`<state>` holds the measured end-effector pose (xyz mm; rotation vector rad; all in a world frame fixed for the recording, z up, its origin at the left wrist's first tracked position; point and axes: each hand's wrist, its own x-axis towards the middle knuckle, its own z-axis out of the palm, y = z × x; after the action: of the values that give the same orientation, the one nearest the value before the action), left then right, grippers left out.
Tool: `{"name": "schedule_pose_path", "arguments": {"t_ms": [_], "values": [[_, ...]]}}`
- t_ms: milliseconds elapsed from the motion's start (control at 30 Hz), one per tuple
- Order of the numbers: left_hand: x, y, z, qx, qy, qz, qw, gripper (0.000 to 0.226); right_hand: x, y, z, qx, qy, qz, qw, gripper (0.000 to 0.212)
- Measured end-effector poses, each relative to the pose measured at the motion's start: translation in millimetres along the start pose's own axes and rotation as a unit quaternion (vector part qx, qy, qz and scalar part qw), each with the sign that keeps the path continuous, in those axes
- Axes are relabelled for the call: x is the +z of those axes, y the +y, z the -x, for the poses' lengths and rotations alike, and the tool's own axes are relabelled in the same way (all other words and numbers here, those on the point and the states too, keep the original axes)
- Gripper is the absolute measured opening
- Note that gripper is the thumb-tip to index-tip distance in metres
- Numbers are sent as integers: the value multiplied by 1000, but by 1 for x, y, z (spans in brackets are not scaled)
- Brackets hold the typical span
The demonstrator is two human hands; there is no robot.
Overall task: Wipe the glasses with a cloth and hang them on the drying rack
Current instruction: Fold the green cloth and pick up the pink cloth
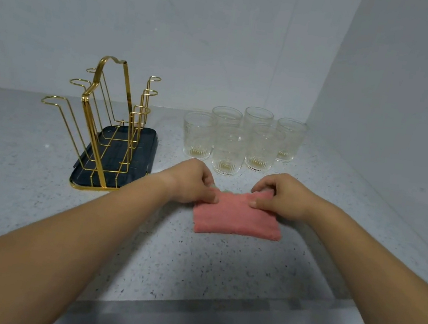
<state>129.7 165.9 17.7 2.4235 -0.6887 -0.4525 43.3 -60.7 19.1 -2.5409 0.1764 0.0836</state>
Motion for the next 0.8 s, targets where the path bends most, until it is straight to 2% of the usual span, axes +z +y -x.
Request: {"name": "schedule_pose_path", "arguments": {"t_ms": [100,133,200,300,367,433,500,567,633,733,800], "values": [[1,2,3,24,-8,17,1000,19,1,-3,4,1,-7,-3,1000,21],[3,1,4,45,-5,54,998,17,1,-4,7,-4,1,-12,1000,22],[6,-2,8,76,-7,175,982,27,2,-5,13,-13,26,-47,998,22],[12,-5,10,73,-8,318,945,35,5,-9,22,-12,39,-107,993,25],[16,-3,11,72,15,341,937,33,4,-11,25,-8,18,-111,994,31],[18,0,11,72,40,343,936,29,2,-13,28,-11,-30,-142,989,21],[19,4,9,64,83,343,933,25,0,-13,30,-5,-55,-258,965,22],[19,8,4,52,137,343,928,26,-1,-11,29,4,-34,-420,907,30],[20,14,-1,26,188,300,935,38,-4,-9,28,6,18,-533,846,29],[22,20,-9,-7,221,252,942,69,-9,-5,23,16,121,-592,797,16],[24,24,-15,-19,226,234,946,86,-9,-6,20,18,160,-581,798,17]]}}
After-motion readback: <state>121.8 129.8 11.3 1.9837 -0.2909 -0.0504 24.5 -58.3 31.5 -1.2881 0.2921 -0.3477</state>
